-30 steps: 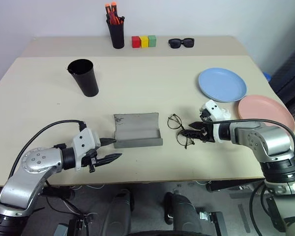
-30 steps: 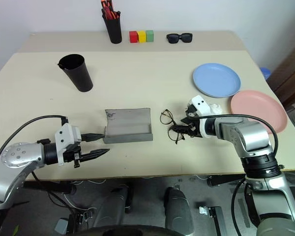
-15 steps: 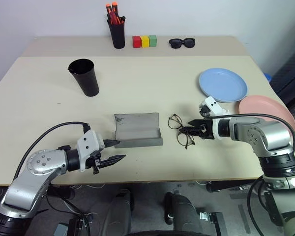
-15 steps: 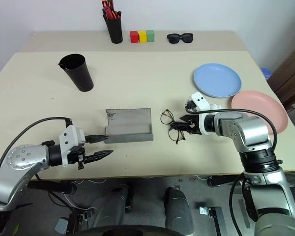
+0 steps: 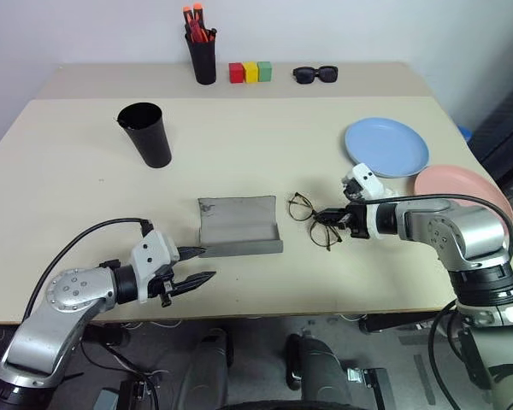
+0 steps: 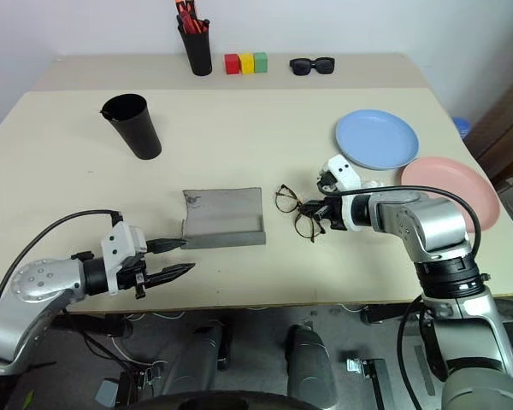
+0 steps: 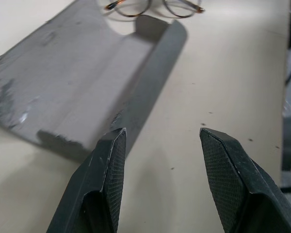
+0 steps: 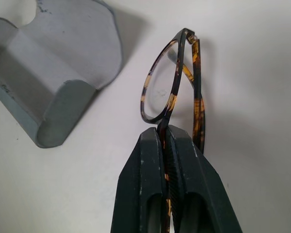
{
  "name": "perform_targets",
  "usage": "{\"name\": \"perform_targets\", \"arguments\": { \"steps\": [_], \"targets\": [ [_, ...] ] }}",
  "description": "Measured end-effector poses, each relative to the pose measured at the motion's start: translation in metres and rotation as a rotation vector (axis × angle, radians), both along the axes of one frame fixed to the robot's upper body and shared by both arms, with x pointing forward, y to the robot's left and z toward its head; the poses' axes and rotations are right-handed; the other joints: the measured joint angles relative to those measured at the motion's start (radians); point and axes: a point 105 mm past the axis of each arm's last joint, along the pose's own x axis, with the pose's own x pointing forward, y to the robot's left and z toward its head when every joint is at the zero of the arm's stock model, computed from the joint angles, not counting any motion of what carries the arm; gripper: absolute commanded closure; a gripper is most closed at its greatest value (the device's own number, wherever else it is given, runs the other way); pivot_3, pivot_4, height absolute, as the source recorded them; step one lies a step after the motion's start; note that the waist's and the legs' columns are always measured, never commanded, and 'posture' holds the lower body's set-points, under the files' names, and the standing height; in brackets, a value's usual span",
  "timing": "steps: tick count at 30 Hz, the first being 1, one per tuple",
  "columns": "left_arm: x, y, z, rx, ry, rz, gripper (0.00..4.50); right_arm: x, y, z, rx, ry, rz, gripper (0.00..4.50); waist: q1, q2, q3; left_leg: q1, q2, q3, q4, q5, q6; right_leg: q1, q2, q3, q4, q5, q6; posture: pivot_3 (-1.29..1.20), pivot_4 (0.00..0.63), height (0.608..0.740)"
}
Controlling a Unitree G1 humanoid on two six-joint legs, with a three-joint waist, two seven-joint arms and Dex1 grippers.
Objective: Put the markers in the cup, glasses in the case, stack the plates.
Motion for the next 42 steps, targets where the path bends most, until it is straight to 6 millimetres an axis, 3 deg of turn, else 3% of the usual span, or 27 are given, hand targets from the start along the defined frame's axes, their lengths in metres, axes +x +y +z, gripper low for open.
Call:
{"name": "perform_targets", "arguments": {
  "steps": [2, 6, 8, 18, 25, 28, 31, 35, 38, 41, 42],
  "targets": [
    [0.002, 0.008, 0.003, -0.014, -0.009, 0.047, 2.05, -0.002, 0.01, 0.012, -0.014, -0.053, 0.062, 4.46, -0.001, 0.001, 0.0, 0.0, 0.0, 0.0, 0.0, 0.0, 0.0, -0.001, 0.0, 0.0, 0.0, 0.0, 0.0, 0.0, 0.15, 0.74],
    [0.002, 0.032, 0.009, -0.039, -0.025, 0.161, 2.05, -0.012, 0.053, 0.056, -0.032, -0.223, 0.318, 4.46, -0.006, 0.001, 0.001, 0.0, 0.003, 0.003, -0.001, 0.0, 0.0, -0.004, 0.001, 0.0, 0.001, 0.0, -0.001, 0.0, 0.15, 0.74],
    [0.0, 0.038, 0.008, -0.046, -0.014, 0.184, 2.05, -0.017, 0.073, 0.067, -0.038, -0.276, 0.437, 4.46, -0.007, 0.001, 0.001, 0.0, 0.004, 0.004, -0.001, 0.0, 0.0, -0.007, 0.001, 0.0, 0.001, 0.0, -0.001, 0.0, 0.15, 0.74],
    [-0.005, 0.058, 0.006, -0.037, -0.003, 0.254, 2.05, -0.01, 0.143, 0.044, -0.071, -0.239, 0.776, 4.46, -0.004, 0.001, 0.001, -0.001, 0.009, 0.013, -0.001, 0.0, 0.0, -0.007, 0.002, 0.0, 0.002, 0.004, -0.006, 0.0, 0.15, 0.74],
    [-0.013, 0.053, 0.005, -0.061, 0.008, 0.242, 2.05, 0.001, 0.138, 0.017, -0.134, -0.166, 0.799, 4.46, 0.0, 0.001, 0.001, -0.001, 0.014, 0.02, -0.001, 0.0, -0.001, -0.009, 0.002, 0.0, 0.002, 0.004, -0.006, 0.0, 0.15, 0.74],
    [-0.013, 0.052, 0.006, -0.063, 0.006, 0.239, 2.05, -0.001, 0.138, 0.016, -0.14, -0.16, 0.829, 3.47, -0.001, 0.001, 0.001, -0.001, 0.014, 0.021, -0.001, 0.0, -0.001, -0.01, 0.002, 0.0, 0.003, 0.004, -0.006, 0.0, 0.15, 0.74],
    [-0.011, 0.051, 0.009, -0.071, -0.006, 0.232, 2.05, -0.001, 0.139, 0.019, -0.124, -0.169, 0.829, 2.03, -0.001, 0.001, 0.001, -0.001, 0.015, 0.021, -0.001, 0.0, -0.001, -0.01, 0.002, 0.0, 0.003, 0.004, -0.006, 0.0, 0.15, 0.74],
    [0.007, 0.047, 0.031, -0.131, -0.082, 0.24, 2.05, 0.004, 0.141, 0.033, -0.089, -0.228, 0.789, 2.03, 0.004, 0.001, 0.001, -0.001, 0.015, 0.022, -0.001, 0.0, -0.001, -0.009, 0.002, 0.0, 0.003, 0.005, -0.006, 0.0, 0.15, 0.74],
    [0.025, 0.045, 0.047, -0.213, -0.08, 0.275, 2.94, 0.008, 0.139, 0.048, -0.066, -0.297, 0.748, 1.98, 0.003, 0.001, 0.0, 0.0, 0.015, 0.022, -0.001, 0.0, -0.001, -0.009, 0.002, 0.0, 0.003, 0.005, -0.006, 0.0, 0.15, 0.74],
    [0.057, 0.034, 0.062, -0.256, -0.08, 0.303, 4.45, 0.009, 0.123, 0.064, -0.059, -0.404, 0.699, 1.98, 0.017, 0.0, 0.0, 0.0, 0.014, 0.022, 0.0, 0.001, 0.0, -0.007, 0.002, -0.001, 0.005, 0.005, -0.006, 0.0, 0.15, 0.74],
    [0.068, 0.027, 0.068, -0.262, -0.09, 0.301, 4.49, 0.008, 0.118, 0.067, -0.054, -0.435, 0.688, 1.98, 0.023, 0.0, 0.0, 0.001, 0.014, 0.022, 0.001, 0.001, 0.001, -0.007, 0.002, -0.001, 0.005, 0.006, -0.004, 0.0, 0.15, 0.74]
  ]
}}
